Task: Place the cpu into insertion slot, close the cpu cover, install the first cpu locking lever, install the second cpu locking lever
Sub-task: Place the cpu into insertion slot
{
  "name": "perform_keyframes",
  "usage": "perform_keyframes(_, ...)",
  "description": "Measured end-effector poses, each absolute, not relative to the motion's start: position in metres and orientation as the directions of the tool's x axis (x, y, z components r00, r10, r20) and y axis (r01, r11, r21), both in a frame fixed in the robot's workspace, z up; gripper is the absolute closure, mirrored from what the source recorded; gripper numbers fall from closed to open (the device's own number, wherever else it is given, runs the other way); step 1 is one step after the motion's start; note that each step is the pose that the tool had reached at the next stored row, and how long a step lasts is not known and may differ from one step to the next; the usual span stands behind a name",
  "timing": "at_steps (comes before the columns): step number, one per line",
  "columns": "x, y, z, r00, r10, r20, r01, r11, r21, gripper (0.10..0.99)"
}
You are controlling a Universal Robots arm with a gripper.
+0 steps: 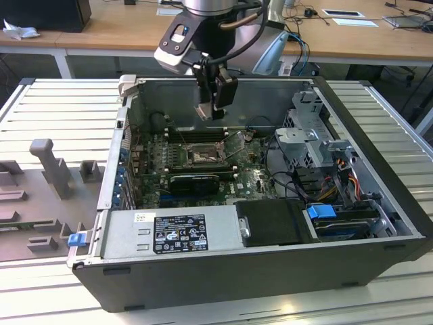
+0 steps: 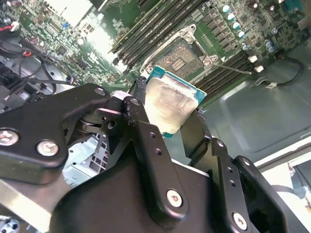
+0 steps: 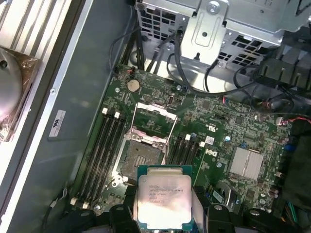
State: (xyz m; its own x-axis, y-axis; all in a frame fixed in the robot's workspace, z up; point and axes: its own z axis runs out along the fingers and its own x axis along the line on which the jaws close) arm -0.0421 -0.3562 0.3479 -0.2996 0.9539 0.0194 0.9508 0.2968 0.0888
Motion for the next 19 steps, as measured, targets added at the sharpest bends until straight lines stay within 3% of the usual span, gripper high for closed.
perform_keyframes(19, -0.0421, -0.3562, 0.3465, -0.07, 0.997, 0.019, 0.994, 0.068, 0.089, 0.553)
